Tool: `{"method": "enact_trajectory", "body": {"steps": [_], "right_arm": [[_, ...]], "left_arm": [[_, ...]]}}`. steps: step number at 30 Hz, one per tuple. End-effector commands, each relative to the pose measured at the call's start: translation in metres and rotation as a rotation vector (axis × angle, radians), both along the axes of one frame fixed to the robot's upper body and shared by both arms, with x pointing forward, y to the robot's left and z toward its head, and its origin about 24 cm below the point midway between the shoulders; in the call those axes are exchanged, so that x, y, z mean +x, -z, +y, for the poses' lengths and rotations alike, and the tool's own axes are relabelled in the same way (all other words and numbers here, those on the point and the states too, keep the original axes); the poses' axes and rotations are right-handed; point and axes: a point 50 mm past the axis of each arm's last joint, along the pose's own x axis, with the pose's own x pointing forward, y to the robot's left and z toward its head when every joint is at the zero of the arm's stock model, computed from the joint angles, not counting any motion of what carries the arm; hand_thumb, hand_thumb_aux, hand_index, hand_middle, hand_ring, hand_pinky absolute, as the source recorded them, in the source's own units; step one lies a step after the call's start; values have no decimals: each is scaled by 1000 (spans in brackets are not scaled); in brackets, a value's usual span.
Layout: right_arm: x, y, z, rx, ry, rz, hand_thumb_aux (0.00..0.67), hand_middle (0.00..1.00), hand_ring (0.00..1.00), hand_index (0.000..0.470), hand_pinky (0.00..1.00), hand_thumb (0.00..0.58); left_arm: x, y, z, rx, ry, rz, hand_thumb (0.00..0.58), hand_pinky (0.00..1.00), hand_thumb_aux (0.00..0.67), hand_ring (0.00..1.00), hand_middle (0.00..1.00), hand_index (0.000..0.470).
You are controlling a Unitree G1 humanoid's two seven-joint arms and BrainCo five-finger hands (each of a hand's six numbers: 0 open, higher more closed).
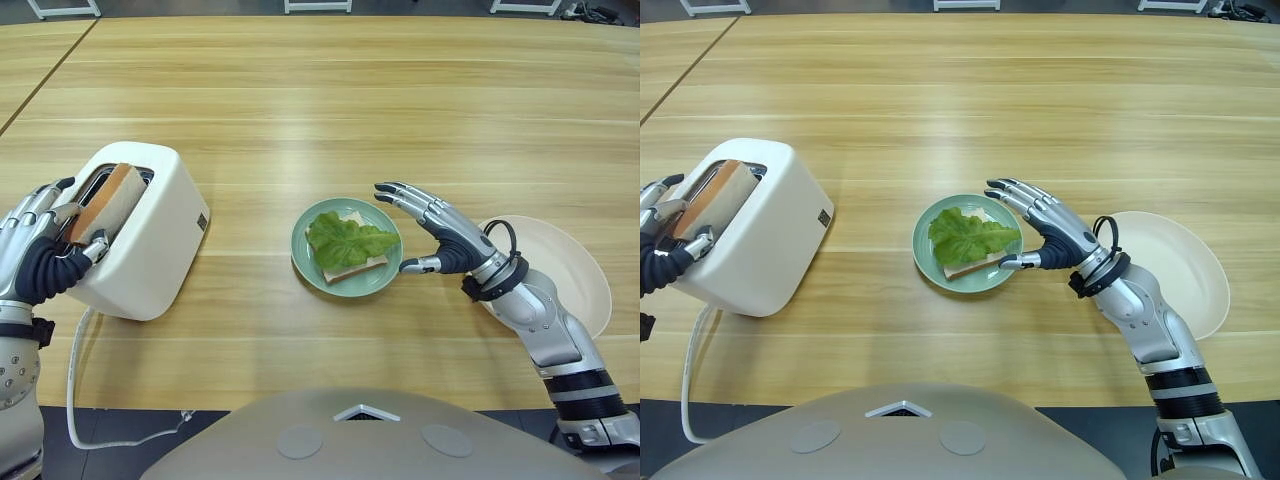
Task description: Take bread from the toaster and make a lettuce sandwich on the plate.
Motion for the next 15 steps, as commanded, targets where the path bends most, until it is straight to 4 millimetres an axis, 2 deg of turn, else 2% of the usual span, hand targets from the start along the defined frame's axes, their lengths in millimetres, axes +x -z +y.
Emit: {"method": "enact_trajectory", "body": {"steps": [1, 5, 11, 15], "right_arm": [[0, 1, -2, -23, 11, -7, 0, 0, 0, 0, 0, 0], [1, 1, -2, -28, 13, -15, 0, 0, 0, 0, 0, 0], [3, 1, -3, -27, 22, -28, 0, 0, 0, 0, 0, 0], [6, -1, -5, -19, 33, -42, 0, 0, 0, 0, 0, 0]], "left_arm": [[3, -12, -5, -15, 52, -96, 580, 0, 670, 0, 0, 470], [5, -18, -9, -83, 111, -182, 580, 0, 670, 0, 0, 470], [8, -38, -4, -192, 167, -356, 580, 0, 670, 0, 0, 470], [13, -51, -17, -225, 251, -424, 580, 0, 670, 0, 0, 470]]}}
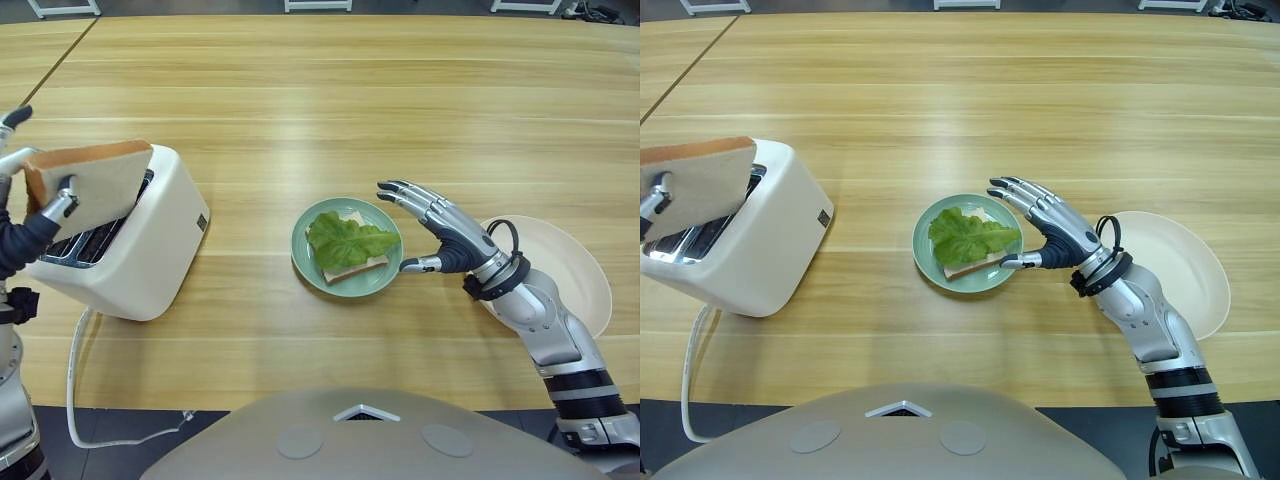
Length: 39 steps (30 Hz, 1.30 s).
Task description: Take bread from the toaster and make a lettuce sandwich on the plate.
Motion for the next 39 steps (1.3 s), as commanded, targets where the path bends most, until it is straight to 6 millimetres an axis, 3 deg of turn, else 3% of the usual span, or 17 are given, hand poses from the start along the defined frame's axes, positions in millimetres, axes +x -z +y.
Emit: {"method": "enact_trajectory", "body": {"steps": [1, 7, 10, 16, 21, 25, 34, 39], "right_arm": [[6, -3, -2, 2, 13, -20, 0, 0, 0, 0, 0, 0], [12, -6, -6, 21, 45, -47, 0, 0, 0, 0, 0, 0], [15, -6, -6, 25, 49, -53, 0, 0, 0, 0, 0, 0], [22, -6, -7, 37, 53, -60, 0, 0, 0, 0, 0, 0], [24, -6, -7, 41, 48, -60, 0, 0, 0, 0, 0, 0], [25, -5, -7, 42, 45, -58, 0, 0, 0, 0, 0, 0], [24, -4, -5, 37, 30, -54, 0, 0, 0, 0, 0, 0], [22, -3, -3, 29, 20, -51, 0, 0, 0, 0, 0, 0]], "left_arm": [[9, -12, -21, -22, 115, -58, 580, 0, 670, 0, 0, 470], [32, -24, -64, 35, 262, -139, 580, 0, 670, 0, 0, 470], [46, -20, -90, 62, 344, -131, 580, 0, 670, 0, 0, 470], [91, 27, -143, 214, 455, 11, 580, 0, 670, 0, 0, 470], [110, 62, -188, 411, 524, 25, 580, 0, 670, 0, 0, 470], [113, 92, -218, 536, 589, 41, 580, 0, 670, 0, 0, 470], [101, 123, -236, 576, 643, 134, 580, 0, 670, 0, 0, 470], [80, 146, -244, 520, 677, 253, 580, 0, 670, 0, 0, 470]]}}
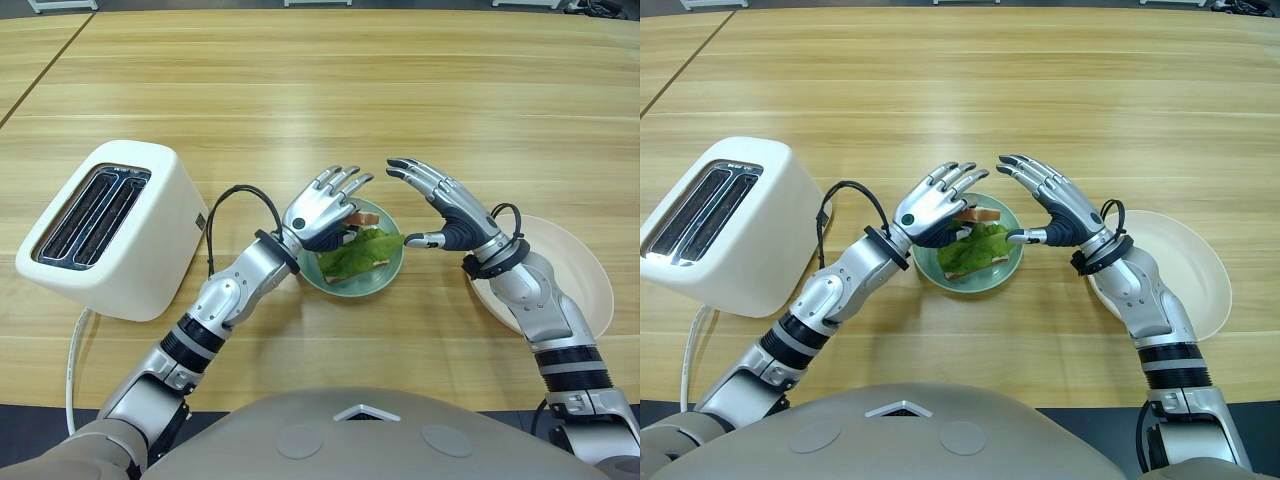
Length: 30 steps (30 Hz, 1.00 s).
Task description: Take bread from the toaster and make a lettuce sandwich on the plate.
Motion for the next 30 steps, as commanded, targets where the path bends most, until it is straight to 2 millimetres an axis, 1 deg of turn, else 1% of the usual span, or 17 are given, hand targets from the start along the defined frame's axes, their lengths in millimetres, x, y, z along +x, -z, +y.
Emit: {"method": "enact_trajectory", "body": {"steps": [1, 3, 4, 5, 6, 7, 8, 13, 17, 20, 23, 25, 26, 27, 28, 29, 30], "right_arm": [[-1, 1, 3, -20, -20, 7, 0, 0, 0, 0, 0, 0], [-2, 2, 4, -24, -24, 12, 0, 0, 0, 0, 0, 0], [-2, 2, 5, -26, -25, 14, 0, 0, 0, 0, 0, 0], [-2, 3, 5, -31, -28, 18, 0, 0, 0, 0, 0, 0], [-2, 4, 5, -35, -30, 22, 0, 0, 0, 0, 0, 0], [-2, 5, 6, -39, -34, 26, 0, 0, 0, 0, 0, 0], [-2, 6, 6, -43, -36, 30, 0, 0, 0, 0, 0, 0], [-3, 11, 7, -74, -48, 56, 0, 0, 0, 0, 0, 0], [-4, 17, 6, -138, -66, 92, 0, 0, 0, 0, 0, 0], [-5, 19, 1, -209, -88, 122, 0, 0, 0, 0, 0, 0], [-11, 12, -10, -271, -132, 144, 0, 0, 0, 0, 0, 0], [-16, 6, -16, -301, -165, 165, 0, 35, 35, 0, 35, 0], [-19, 5, -18, -319, -183, 184, 0, 39, 39, 0, 39, 0], [-23, 5, -19, -338, -202, 206, 0, 35, 35, 0, 35, 0], [-29, 6, -20, -358, -226, 238, 0, 47, 47, 0, 47, 0], [-34, 7, -20, -375, -252, 271, 0, 184, 184, 0, 184, 0], [-39, 10, -20, -393, -279, 312, 16, 318, 318, 11, 318, 27]], "left_arm": [[-19, 23, -2, 36, -21, 123, 580, 0, 670, 0, 0, 470], [-23, 28, 0, 49, -46, 152, 580, 0, 670, 0, 0, 470], [-24, 29, 1, 55, -58, 161, 576, 0, 617, 0, 0, 433], [-25, 30, 3, 61, -71, 169, 484, 0, 397, 0, 0, 278], [-26, 30, 4, 63, -81, 173, 198, 0, 126, 0, 0, 88], [-27, 30, 5, 63, -90, 174, 18, 0, 11, 0, 0, 7], [-27, 29, 6, 62, -97, 176, 0, 0, 0, 0, 0, 0], [-29, 21, 9, 24, -121, 175, 0, 0, 0, 0, 0, 0], [-31, 2, 14, -36, -128, 140, 0, 0, 0, 0, 0, 0], [-37, -20, 26, -95, -130, 87, 0, 0, 0, 0, 0, 0], [-54, -45, 43, -220, -96, 99, 0, 0, 0, 0, 0, 0], [-65, -52, 56, -269, -67, 160, 0, 0, 0, 0, 0, 0], [-70, -51, 63, -291, -59, 216, 0, 0, 0, 0, 0, 0], [-73, -48, 70, -303, -49, 280, 120, 0, 74, 0, 0, 52], [-77, -38, 79, -274, -49, 369, 301, 165, 205, 165, 165, 144], [-81, -29, 88, -252, -53, 443, 441, 431, 342, 431, 431, 240], [-86, -20, 95, -228, -51, 525, 538, 1000, 489, 1000, 1000, 343]]}}
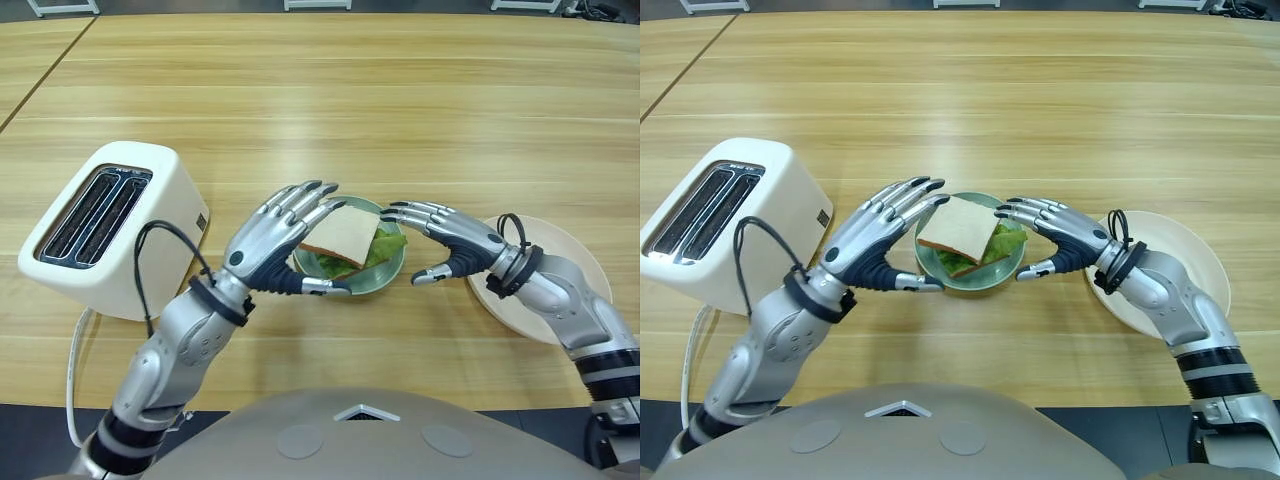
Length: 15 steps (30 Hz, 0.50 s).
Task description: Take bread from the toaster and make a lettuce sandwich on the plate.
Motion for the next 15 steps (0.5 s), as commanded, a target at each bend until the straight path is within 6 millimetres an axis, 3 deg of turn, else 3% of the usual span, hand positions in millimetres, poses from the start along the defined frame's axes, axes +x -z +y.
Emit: {"method": "enact_trajectory", "body": {"steps": [1, 2, 3, 7, 10, 15], "right_arm": [[-19, 8, -1, -85, -80, 148, 428, 867, 867, 300, 867, 505], [-24, 12, 0, -101, -99, 187, 507, 1000, 1000, 356, 1000, 546], [-29, 18, 3, -115, -119, 236, 670, 1000, 1000, 470, 1000, 580], [-48, 44, 17, -166, -178, 394, 670, 1000, 1000, 470, 1000, 580], [-47, 62, 37, -196, -201, 402, 670, 1000, 1000, 470, 1000, 580], [-36, 84, 42, -278, -156, 362, 670, 1000, 1000, 470, 1000, 580]], "left_arm": [[-15, 34, 29, 89, 49, 296, 580, 1000, 670, 1000, 1000, 470], [-19, 41, 33, 108, 64, 347, 580, 1000, 670, 1000, 1000, 470], [-23, 49, 34, 127, 91, 411, 580, 1000, 670, 1000, 1000, 470], [-29, 80, 30, 196, 155, 560, 580, 1000, 670, 1000, 1000, 470], [-25, 96, 26, 242, 137, 557, 580, 1000, 670, 1000, 1000, 470], [-4, 108, 6, 246, 104, 455, 580, 1000, 670, 1000, 1000, 470]]}}
